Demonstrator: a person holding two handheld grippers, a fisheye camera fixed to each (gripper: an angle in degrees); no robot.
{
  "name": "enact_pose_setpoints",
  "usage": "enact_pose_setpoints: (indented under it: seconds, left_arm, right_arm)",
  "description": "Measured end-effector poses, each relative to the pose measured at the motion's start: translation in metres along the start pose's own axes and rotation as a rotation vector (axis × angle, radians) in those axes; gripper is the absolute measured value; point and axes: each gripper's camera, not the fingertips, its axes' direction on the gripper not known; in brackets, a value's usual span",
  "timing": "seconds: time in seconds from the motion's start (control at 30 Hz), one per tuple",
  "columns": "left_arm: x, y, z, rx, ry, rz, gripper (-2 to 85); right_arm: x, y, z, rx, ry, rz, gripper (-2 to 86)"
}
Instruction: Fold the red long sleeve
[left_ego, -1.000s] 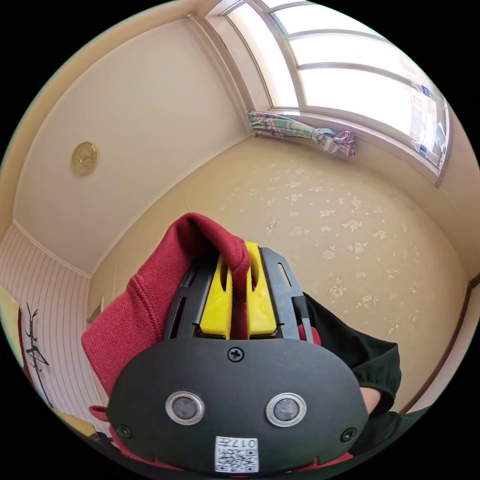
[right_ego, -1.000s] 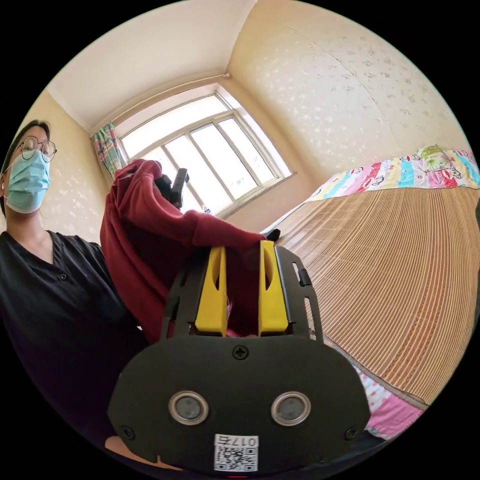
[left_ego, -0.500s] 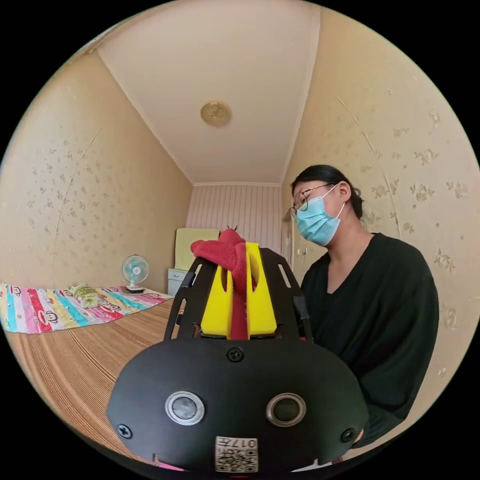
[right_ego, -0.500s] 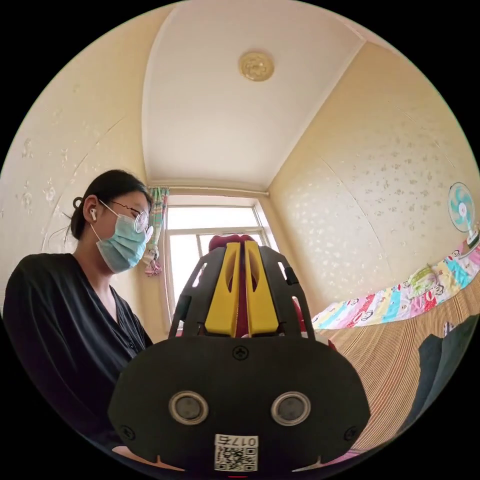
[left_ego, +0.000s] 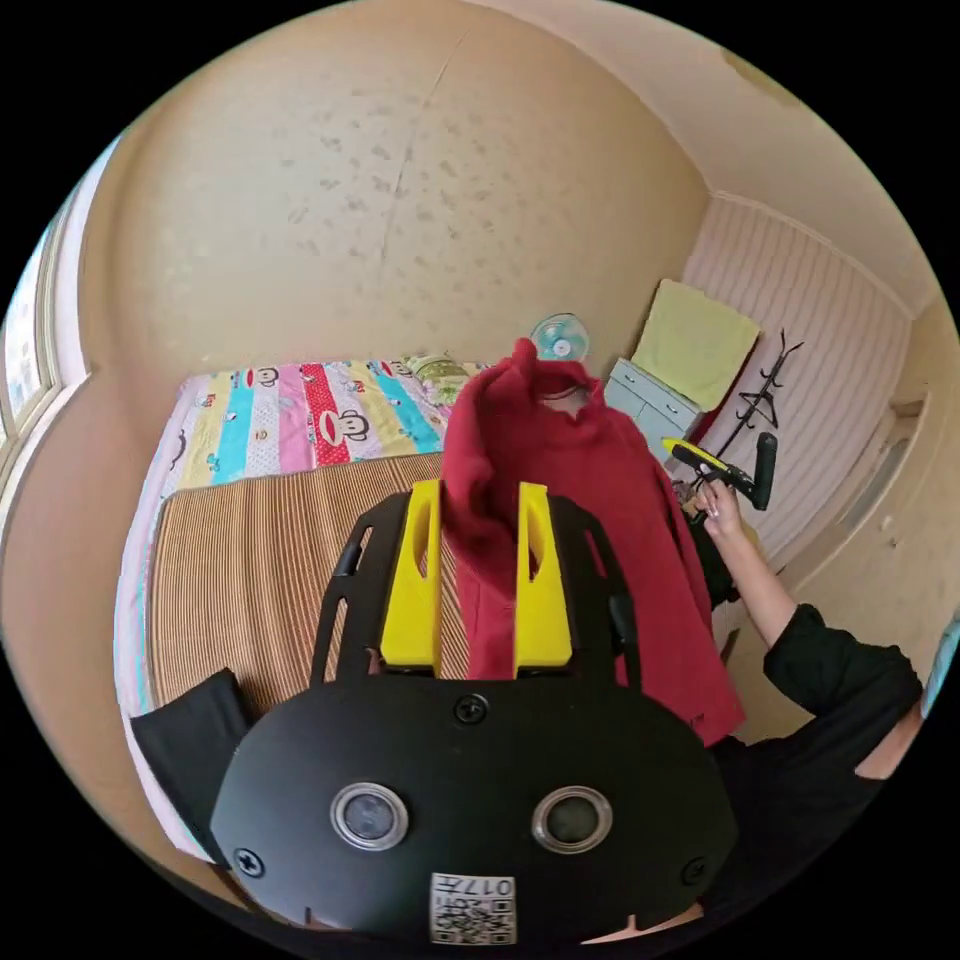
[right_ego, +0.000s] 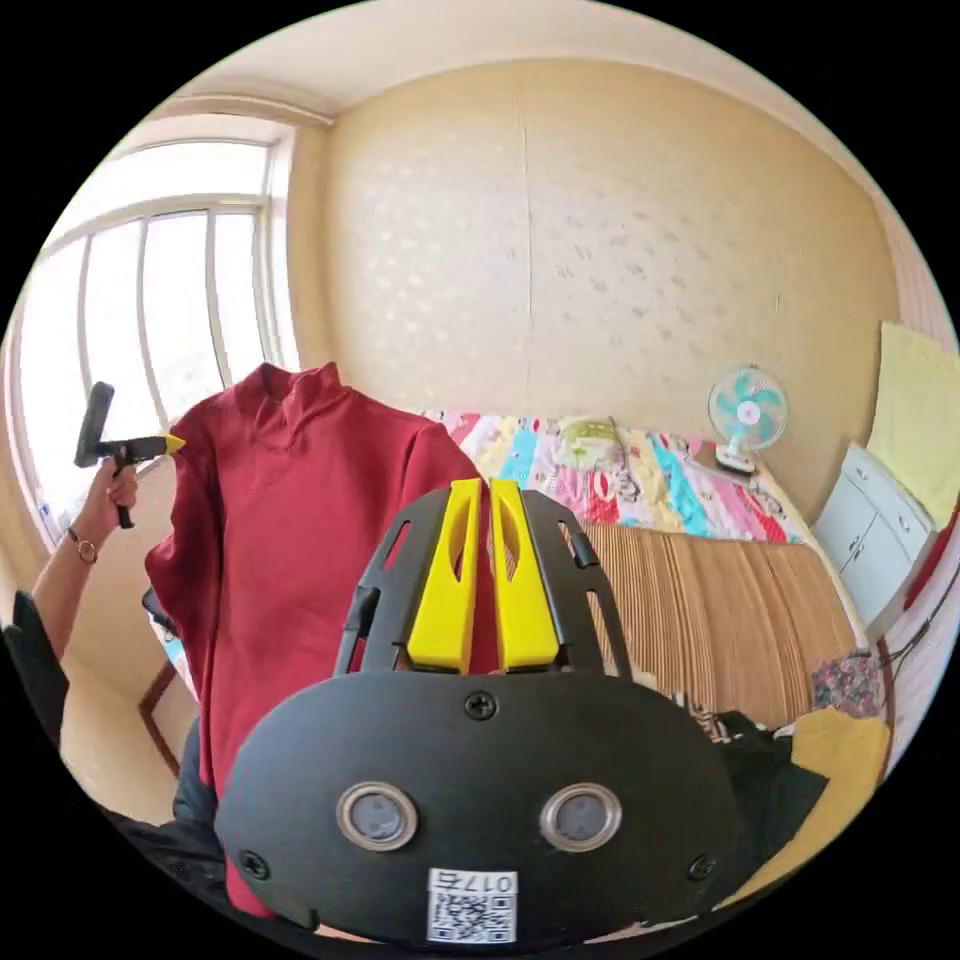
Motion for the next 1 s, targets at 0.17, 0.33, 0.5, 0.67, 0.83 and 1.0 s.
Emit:
enact_pose_setpoints:
  seconds: [0.17,0.33,0.5,0.67,0.83,1.0]
  left_arm:
    - [-0.026,0.116,0.074,-0.06,0.05,-0.14,11.6]
    - [-0.009,0.263,0.123,-0.17,-0.026,-0.261,12.1]
    - [0.013,0.279,0.108,-0.191,-0.085,-0.245,6.7]
    - [-0.042,0.276,-0.017,0.353,0.179,-0.474,0.3]
    - [-0.08,0.4,-0.175,1.242,0.061,-0.763,1.2]
    - [-0.086,0.399,-0.178,0.747,-0.019,-0.76,8.2]
  right_arm:
    - [0.012,0.114,0.1,-0.153,-0.233,0.051,3.5]
    - [-0.048,0.271,0.159,-0.366,-0.249,-0.006,5.6]
    - [-0.06,0.343,0.167,-0.254,-0.16,0.017,4.6]
    - [-0.033,0.317,0.189,-0.383,-0.246,-0.009,3.4]
    - [-0.014,0.309,0.199,-0.43,-0.305,-0.081,3.0]
    - [0.007,0.311,0.203,-0.393,-0.335,-0.024,2.9]
